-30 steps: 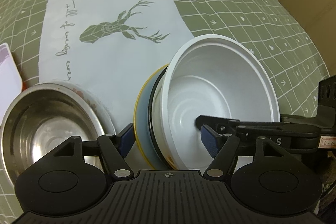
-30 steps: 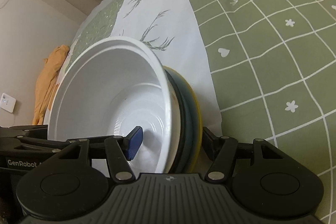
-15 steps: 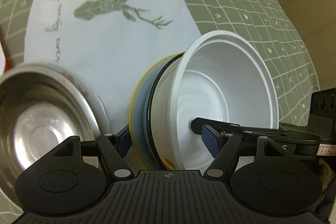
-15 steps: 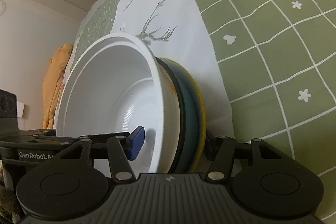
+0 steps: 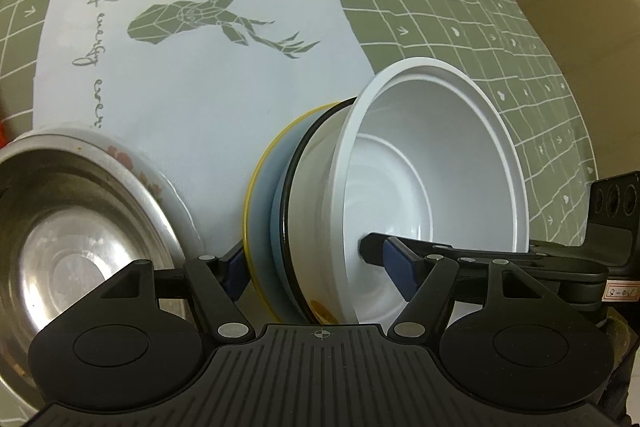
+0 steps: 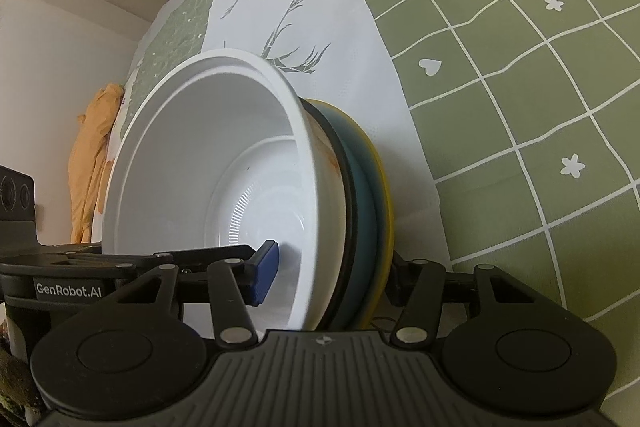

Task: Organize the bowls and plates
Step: 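Carry the bowl stack with the right tool down into the steel bowl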

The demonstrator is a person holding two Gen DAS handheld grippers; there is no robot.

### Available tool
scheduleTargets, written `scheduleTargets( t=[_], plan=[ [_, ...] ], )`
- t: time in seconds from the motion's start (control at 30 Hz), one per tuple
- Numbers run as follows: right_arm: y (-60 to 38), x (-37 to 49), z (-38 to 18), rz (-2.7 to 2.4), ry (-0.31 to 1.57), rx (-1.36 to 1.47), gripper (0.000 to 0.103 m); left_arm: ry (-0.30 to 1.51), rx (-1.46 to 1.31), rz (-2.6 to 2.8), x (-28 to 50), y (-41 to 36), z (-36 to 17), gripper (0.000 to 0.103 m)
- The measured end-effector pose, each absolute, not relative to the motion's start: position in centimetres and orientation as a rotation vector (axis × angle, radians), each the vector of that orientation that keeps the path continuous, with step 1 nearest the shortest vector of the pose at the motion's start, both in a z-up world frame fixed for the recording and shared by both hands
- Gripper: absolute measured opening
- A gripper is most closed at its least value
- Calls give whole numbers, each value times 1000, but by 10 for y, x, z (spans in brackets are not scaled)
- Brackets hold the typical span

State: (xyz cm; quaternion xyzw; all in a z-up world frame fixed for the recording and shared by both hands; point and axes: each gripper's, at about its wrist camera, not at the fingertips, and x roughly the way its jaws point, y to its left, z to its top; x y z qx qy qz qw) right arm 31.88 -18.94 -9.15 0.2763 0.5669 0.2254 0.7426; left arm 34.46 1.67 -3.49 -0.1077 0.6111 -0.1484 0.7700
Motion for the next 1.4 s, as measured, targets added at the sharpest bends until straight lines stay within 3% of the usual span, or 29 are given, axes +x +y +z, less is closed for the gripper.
scheduleTargets(
  t=[0.57,0.83,1.03,1.2,1.4],
  plan=[
    [-169,308,-53,467,1205,517,55,1241,-290,-383,325,46,-4,73],
    [-100,300,3,511,1153,398,55,1112,-377,-349,290,130,32,73],
    [-11,302,2,541,1255,275,55,1110,-518,-285,268,204,1,73],
    [39,311,-11,465,1401,127,56,1116,-595,-296,260,233,-29,73],
    [73,315,-5,411,1451,-33,57,1052,-661,-332,253,256,-41,73]
  ],
)
